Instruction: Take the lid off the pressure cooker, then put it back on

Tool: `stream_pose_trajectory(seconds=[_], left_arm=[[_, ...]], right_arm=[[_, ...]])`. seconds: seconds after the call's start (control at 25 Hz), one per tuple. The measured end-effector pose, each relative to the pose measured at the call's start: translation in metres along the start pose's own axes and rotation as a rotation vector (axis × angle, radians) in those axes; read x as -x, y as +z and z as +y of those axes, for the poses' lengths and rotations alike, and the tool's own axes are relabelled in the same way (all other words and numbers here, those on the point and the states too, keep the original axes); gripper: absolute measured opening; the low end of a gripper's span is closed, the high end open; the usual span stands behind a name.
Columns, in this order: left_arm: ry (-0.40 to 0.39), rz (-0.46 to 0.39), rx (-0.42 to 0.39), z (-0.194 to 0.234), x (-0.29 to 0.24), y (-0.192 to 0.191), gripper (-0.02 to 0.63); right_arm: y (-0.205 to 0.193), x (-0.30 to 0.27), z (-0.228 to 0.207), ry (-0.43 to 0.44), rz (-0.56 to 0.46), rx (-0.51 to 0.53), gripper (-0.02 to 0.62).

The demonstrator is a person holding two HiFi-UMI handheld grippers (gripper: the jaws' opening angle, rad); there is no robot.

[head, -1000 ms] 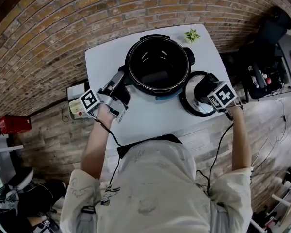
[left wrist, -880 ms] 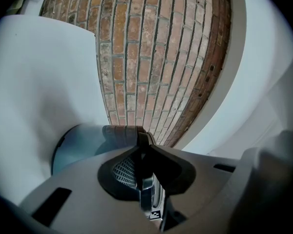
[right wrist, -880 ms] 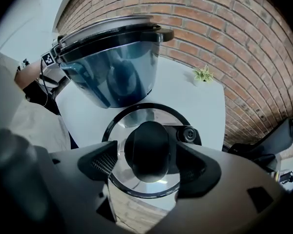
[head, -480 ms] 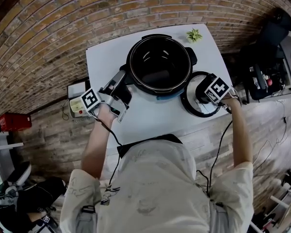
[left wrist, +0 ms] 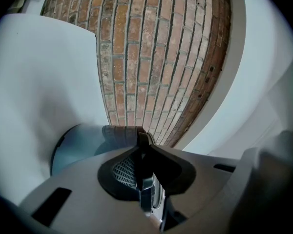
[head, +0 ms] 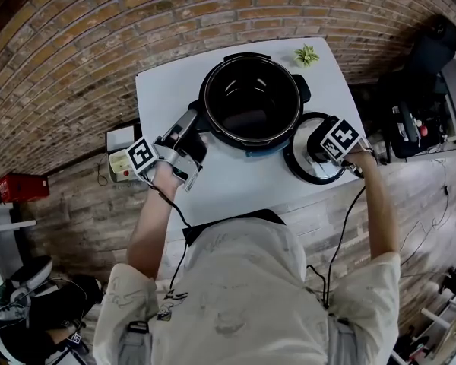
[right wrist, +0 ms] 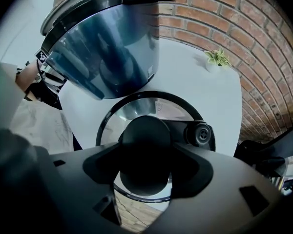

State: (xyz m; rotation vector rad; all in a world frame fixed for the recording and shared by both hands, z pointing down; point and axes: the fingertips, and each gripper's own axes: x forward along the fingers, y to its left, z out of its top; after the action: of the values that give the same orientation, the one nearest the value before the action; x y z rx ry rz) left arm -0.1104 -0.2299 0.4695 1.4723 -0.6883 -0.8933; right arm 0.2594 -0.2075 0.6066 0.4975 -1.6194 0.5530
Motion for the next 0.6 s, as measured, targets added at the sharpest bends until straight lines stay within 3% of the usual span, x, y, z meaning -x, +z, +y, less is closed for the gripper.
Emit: stream_pose_trajectory(seconds=[0.28, 0.6], left_arm=[[0.001, -0.001, 0.000, 0.000, 0.000, 0.000, 0.071], [0.013, 0.007, 0.001, -0.001, 0.000, 0.000, 0.069]], right_arm=[[0.001, 0.001, 0.000, -0.005, -0.038, -0.013, 0.294], [-0.002, 0.011, 0.008, -0.006, -0.009, -0.004, 0.293]])
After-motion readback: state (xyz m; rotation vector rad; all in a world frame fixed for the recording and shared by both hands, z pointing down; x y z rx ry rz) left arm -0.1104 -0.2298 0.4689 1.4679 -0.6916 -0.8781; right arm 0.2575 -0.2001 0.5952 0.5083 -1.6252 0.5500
